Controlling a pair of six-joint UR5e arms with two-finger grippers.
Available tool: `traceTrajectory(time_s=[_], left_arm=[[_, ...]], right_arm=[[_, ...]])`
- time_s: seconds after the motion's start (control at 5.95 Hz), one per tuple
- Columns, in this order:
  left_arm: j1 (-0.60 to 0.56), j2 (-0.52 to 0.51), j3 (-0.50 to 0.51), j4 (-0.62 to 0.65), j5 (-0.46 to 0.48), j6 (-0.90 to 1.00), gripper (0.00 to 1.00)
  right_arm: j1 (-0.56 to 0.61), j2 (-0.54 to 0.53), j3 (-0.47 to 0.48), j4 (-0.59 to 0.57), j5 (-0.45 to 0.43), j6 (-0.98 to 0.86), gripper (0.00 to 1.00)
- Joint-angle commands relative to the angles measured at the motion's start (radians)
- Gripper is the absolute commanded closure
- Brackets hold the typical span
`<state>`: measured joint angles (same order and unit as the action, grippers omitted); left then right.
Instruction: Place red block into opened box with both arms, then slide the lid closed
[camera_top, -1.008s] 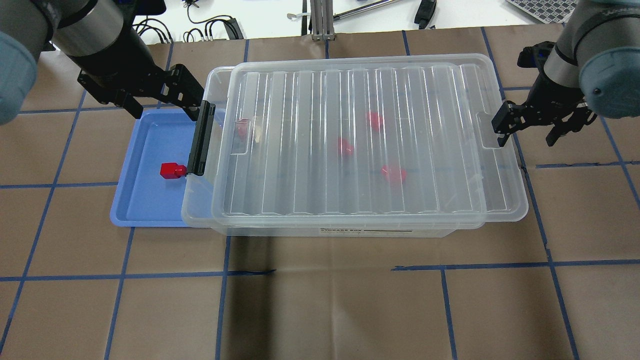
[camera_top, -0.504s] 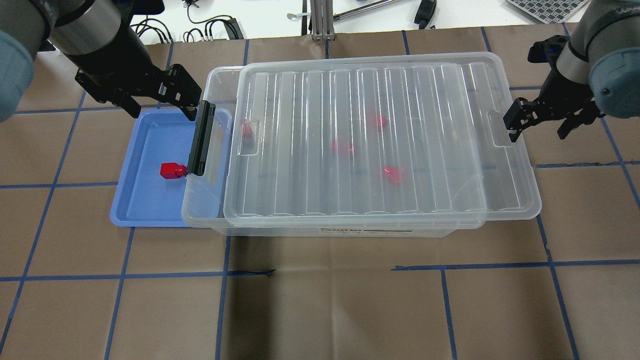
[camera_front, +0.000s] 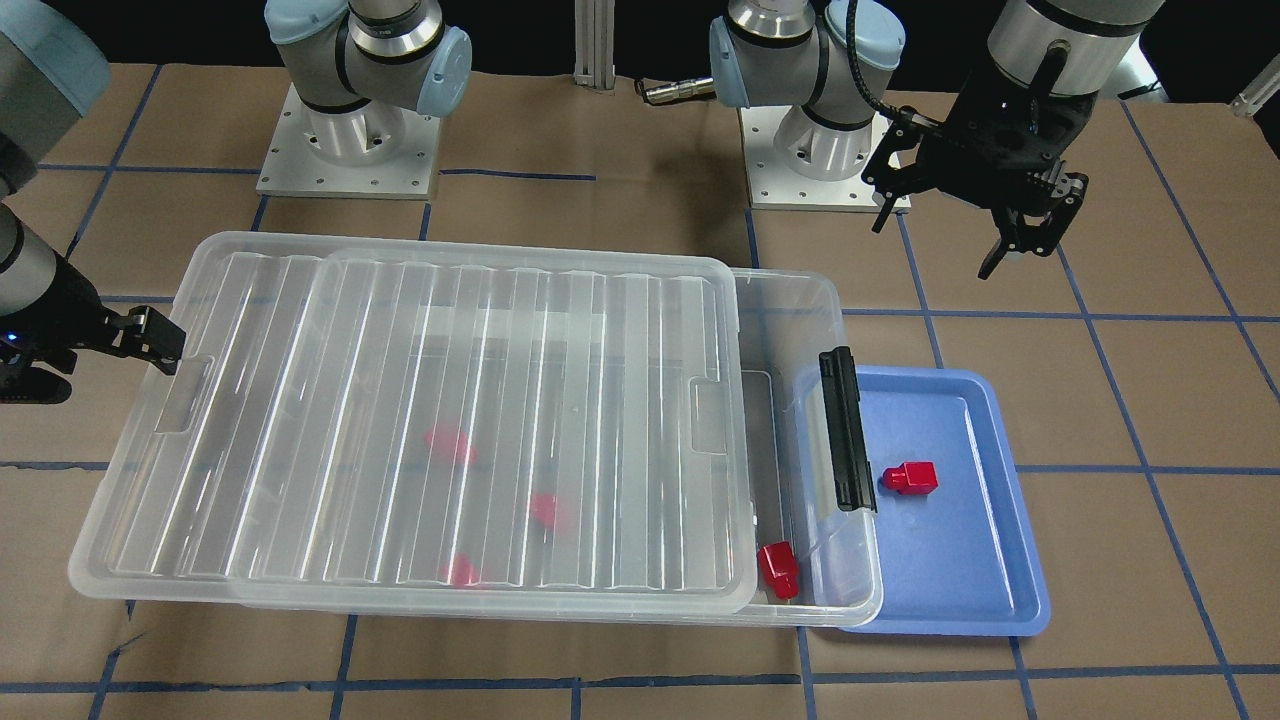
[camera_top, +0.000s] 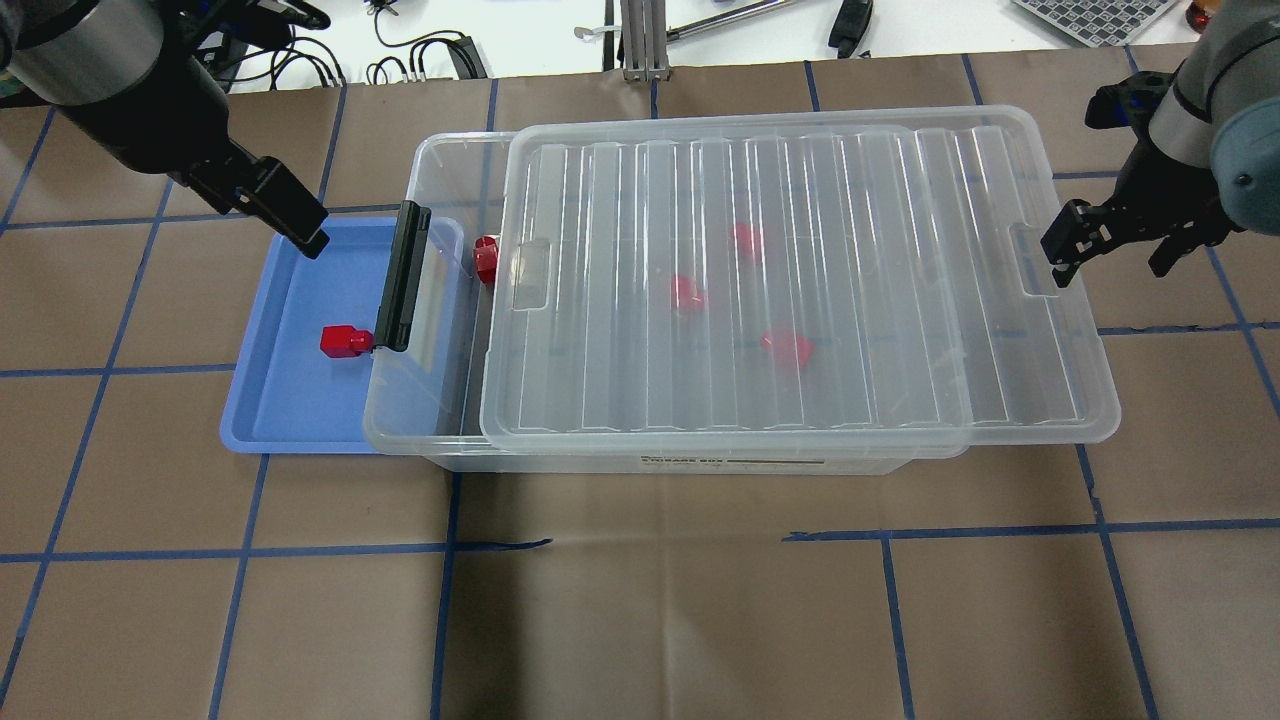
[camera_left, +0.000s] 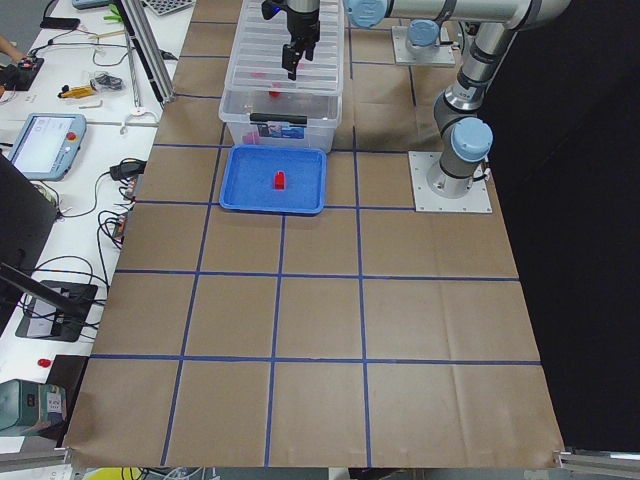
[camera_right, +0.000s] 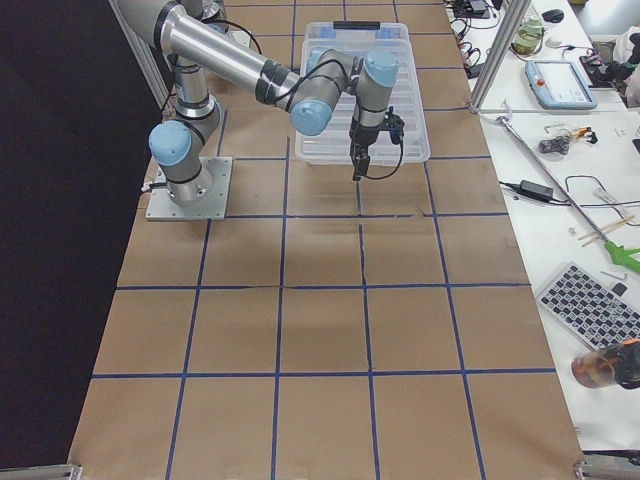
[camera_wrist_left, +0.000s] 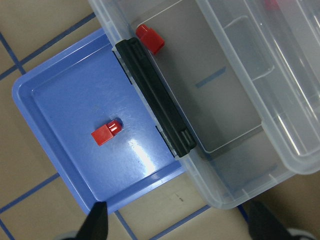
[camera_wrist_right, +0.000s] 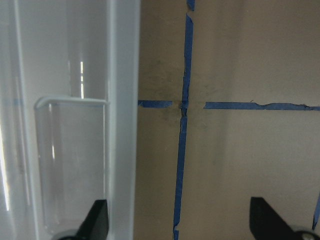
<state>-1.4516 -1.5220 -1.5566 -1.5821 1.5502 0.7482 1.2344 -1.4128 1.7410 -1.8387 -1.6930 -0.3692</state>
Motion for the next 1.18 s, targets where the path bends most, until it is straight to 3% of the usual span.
traceTrajectory(time_s=[0.0,0.34,1.01], left_arm=[[0.108,-0.004,-0.016,-0.002,-0.01,0.341,0.02],[0.23,-0.044,-0.055,0.013,-0.007,0.63,0.02],[0.206,-0.297,-0.114,0.314,-0.009,0.961,0.02]], right_arm=[[-0.019,0.0,0.0,-0.017,-0.032,-0.035,0.0],[-0.068,0.0,0.0,-0.023,-0.034,-0.107,0.0],[-0.14,0.0,0.0,-0.046,-0.034,-0.221,0.0]])
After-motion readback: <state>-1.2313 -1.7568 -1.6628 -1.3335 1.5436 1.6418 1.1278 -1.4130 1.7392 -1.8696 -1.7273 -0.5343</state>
